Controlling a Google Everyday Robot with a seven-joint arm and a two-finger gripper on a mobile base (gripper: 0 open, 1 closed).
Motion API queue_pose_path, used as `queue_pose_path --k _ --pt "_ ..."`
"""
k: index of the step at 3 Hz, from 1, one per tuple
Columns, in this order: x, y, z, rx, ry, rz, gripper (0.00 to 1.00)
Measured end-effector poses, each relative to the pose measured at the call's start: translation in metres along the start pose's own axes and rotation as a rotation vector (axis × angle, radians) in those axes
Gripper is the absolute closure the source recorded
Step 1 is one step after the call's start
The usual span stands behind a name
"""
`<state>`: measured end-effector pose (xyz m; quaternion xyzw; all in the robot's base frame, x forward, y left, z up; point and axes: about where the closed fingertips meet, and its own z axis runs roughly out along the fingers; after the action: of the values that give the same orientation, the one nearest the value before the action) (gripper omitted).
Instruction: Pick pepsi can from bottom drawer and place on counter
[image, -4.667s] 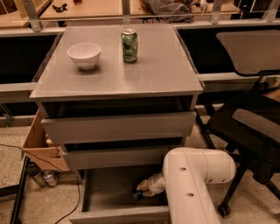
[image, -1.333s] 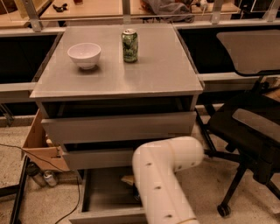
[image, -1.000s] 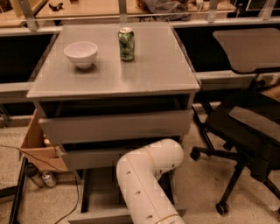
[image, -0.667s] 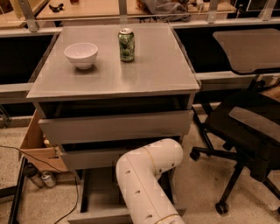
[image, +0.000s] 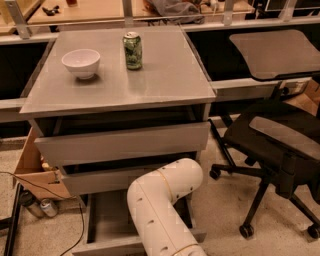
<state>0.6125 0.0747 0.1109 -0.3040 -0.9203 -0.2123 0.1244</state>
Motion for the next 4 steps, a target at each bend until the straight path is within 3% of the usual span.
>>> queue_pose_path --k 1,2,4 --pt "-0.01 0.029 0.005 -0.002 -0.005 -0.008 0.0" --pt "0.02 0.056 0.046 0.074 0.068 0.046 0.0" --pt "0.017 0.072 0.043 0.071 0.063 0.04 0.0"
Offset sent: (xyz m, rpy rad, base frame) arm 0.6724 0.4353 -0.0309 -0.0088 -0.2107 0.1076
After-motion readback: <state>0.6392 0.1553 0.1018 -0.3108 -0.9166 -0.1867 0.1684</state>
